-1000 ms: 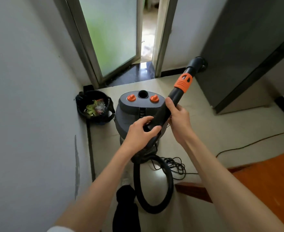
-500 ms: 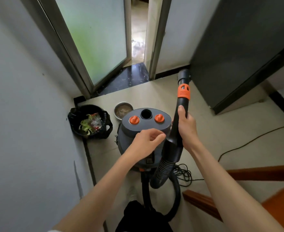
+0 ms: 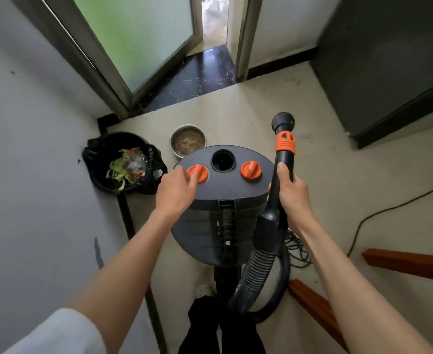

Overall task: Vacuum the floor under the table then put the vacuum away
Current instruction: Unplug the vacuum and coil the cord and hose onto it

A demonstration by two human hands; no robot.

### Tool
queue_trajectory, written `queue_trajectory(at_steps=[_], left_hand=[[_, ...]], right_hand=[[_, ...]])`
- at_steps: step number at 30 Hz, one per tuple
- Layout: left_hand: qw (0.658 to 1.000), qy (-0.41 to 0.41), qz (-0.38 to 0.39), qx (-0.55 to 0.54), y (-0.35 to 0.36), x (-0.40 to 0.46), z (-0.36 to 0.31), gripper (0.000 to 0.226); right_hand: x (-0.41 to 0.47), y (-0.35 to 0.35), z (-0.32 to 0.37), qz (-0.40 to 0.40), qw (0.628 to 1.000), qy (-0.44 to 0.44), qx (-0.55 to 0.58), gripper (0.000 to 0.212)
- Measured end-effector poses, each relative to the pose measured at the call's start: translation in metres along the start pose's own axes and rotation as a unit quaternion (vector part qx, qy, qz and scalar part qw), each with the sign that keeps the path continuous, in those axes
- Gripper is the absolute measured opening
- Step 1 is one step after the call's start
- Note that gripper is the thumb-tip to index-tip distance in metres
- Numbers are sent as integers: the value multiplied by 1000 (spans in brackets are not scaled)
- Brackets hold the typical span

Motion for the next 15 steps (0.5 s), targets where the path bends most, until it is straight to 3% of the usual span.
queue_trajectory(at_steps=[7,10,15], left_hand=[[969,68,29,237,25,33,-5,38],[964,79,30,251,26,38,-7,32],[982,51,0,181,27,35,-6,32]], right_hand=[[42,9,-14,22,999,10,-38,33],[48,9,-22,24,998,23,-47,32],[51,13,-27,35,998,24,-53,30]])
Point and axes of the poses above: each hand's wrist, its own x-axis towards the middle knuckle, its own y-axis out of the palm, z = x × y, the point moved 7 cm from there along x, towards the middle knuckle, and after that the axes turned 13 degrees about y, right-handed, at the moved point
